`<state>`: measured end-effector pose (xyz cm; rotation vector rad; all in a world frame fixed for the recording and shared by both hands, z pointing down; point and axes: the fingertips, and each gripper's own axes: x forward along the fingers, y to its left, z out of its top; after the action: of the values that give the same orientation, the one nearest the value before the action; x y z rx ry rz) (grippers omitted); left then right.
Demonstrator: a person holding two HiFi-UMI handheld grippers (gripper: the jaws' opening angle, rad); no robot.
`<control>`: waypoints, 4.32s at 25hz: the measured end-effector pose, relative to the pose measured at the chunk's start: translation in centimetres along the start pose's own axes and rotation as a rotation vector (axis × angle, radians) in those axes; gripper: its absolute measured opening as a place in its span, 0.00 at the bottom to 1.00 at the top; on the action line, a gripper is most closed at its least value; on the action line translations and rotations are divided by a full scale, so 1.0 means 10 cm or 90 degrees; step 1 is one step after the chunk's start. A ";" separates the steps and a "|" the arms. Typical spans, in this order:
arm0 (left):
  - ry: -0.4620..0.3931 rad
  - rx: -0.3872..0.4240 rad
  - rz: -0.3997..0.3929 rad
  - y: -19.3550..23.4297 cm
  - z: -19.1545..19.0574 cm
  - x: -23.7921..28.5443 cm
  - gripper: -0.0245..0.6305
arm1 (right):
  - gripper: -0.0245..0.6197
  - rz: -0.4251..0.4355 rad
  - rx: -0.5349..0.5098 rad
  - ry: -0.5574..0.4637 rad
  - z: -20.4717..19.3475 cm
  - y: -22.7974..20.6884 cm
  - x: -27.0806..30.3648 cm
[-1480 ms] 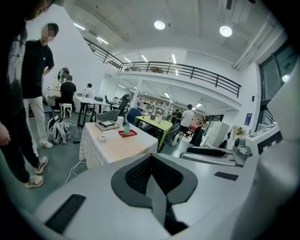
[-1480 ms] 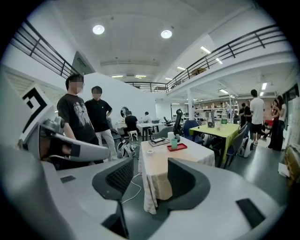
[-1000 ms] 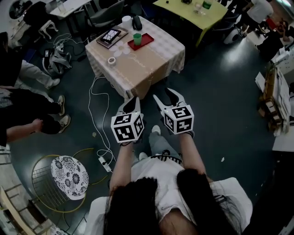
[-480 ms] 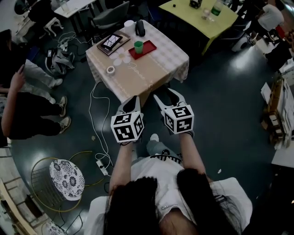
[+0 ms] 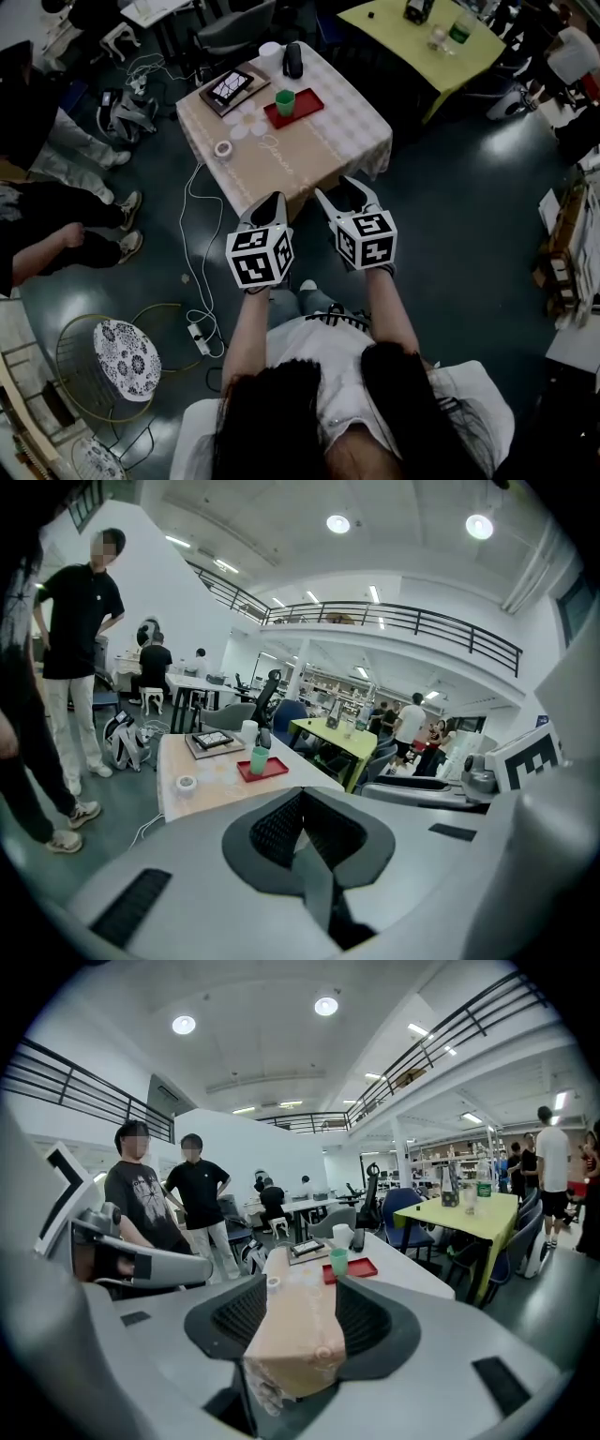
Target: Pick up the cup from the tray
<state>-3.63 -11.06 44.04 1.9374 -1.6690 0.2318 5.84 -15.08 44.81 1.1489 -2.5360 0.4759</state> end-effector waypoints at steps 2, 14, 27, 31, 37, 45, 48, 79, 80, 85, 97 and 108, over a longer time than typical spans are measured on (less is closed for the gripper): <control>-0.002 -0.002 0.006 0.02 0.05 0.07 0.04 | 0.37 0.005 0.001 0.001 0.03 -0.05 0.07; 0.002 -0.004 0.011 0.19 0.28 0.54 0.04 | 0.40 0.013 -0.001 0.011 0.18 -0.29 0.50; 0.023 0.008 -0.015 0.45 0.65 1.12 0.04 | 0.45 0.001 -0.001 0.033 0.41 -0.48 1.08; 0.029 0.015 -0.023 0.57 0.77 1.27 0.04 | 0.47 -0.007 0.001 0.037 0.50 -0.51 1.26; 0.040 0.014 -0.033 0.80 0.91 1.47 0.04 | 0.50 -0.019 0.008 0.041 0.60 -0.53 1.54; 0.051 0.018 -0.047 1.18 1.03 1.66 0.04 | 0.52 -0.053 0.005 0.044 0.65 -0.53 1.90; 0.049 0.013 -0.047 1.32 1.10 1.71 0.04 | 0.53 -0.061 -0.012 0.045 0.72 -0.50 2.05; 0.121 -0.035 0.016 1.86 1.24 3.01 0.04 | 0.60 0.023 -0.096 0.253 0.17 -1.16 3.82; 0.125 -0.037 0.021 1.87 1.23 3.05 0.04 | 0.60 0.032 -0.102 0.262 0.14 -1.17 3.86; 0.143 -0.047 0.046 1.95 1.17 3.25 0.04 | 0.60 0.076 -0.130 0.300 -0.01 -1.16 4.05; 0.180 -0.060 0.053 1.94 0.99 3.57 0.04 | 0.60 0.125 -0.156 0.342 -0.20 -1.11 4.23; 0.187 -0.054 0.048 1.89 0.95 3.58 0.04 | 0.60 0.130 -0.150 0.345 -0.18 -1.13 4.25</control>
<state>-16.33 -47.69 58.98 1.6878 -1.5322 0.4457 -11.94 -49.37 65.94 0.5786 -2.1617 0.4473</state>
